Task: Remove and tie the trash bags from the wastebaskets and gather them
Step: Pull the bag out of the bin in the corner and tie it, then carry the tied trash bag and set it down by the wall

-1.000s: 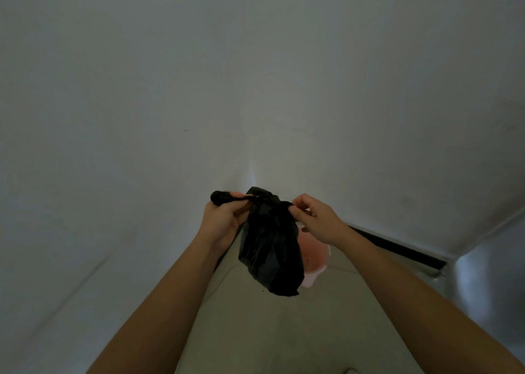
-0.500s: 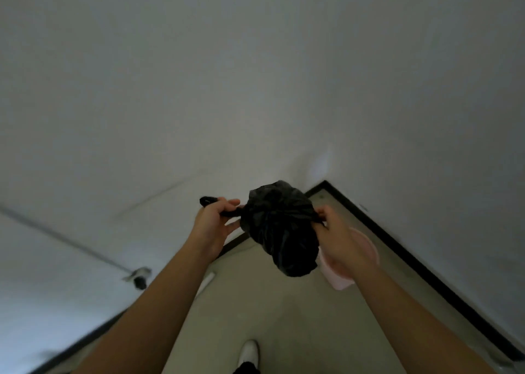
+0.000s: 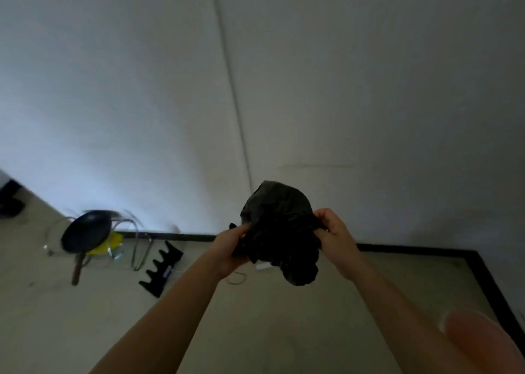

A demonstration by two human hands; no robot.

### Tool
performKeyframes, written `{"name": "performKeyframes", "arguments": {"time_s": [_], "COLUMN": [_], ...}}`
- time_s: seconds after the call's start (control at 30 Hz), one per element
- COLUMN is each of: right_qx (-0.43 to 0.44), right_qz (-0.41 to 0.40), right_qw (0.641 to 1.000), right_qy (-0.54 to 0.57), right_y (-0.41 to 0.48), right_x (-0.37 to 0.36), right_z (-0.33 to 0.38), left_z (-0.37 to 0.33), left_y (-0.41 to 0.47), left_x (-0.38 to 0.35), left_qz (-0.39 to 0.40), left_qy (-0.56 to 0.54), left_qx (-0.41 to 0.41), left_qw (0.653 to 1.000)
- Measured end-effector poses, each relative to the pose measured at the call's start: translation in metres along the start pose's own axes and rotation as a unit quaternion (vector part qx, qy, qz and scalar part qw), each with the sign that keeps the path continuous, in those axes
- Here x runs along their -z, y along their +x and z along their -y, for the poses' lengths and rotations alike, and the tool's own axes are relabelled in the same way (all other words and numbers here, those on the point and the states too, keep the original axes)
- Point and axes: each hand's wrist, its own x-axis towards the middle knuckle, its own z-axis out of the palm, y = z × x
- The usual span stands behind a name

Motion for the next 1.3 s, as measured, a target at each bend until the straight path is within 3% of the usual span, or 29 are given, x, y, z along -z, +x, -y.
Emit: {"name": "performKeyframes", "arguments": {"time_s": [0.23,0.53,0.7,0.93,1.17,1.3], "right_qx": [0.061,0.08,0.084,0.089,0.132,0.133], "right_qz": [0.138,0.279,0.376,0.534,0.594,0.59], "right_qw": [0.987,0.955,0.92,0.835,0.782,0.784], "right_qy": [-0.044,-0.056,-0.07,-0.101,-0.135,-0.14], "right_y": [0.079,0.161,0.209,0.24,0.223,0.217], "right_x": [-0.261,-0.529,-0.658,-0.874,-1.055,-1.18], "right_z": [0.086,0.15,0.166,0.22,0.251,0.262], "left_z": [-0.076,-0.15,-0.188,-0.242,-0.256,-0.269], "left_y": [-0.041,-0.07,-0.069,-0.114,-0.147,-0.151], "left_x": [0.246,0.461,0.553,0.703,0.853,0.977], "left_qz": [-0.188,-0.277,-0.354,-0.478,-0.533,-0.526], "left_qy": [-0.055,-0.202,-0.256,-0.284,-0.3,-0.317], "left_qx": [-0.116,-0.218,-0.234,-0.266,-0.296,-0.306], "left_qw": [0.974,0.914,0.869,0.788,0.734,0.727]}}
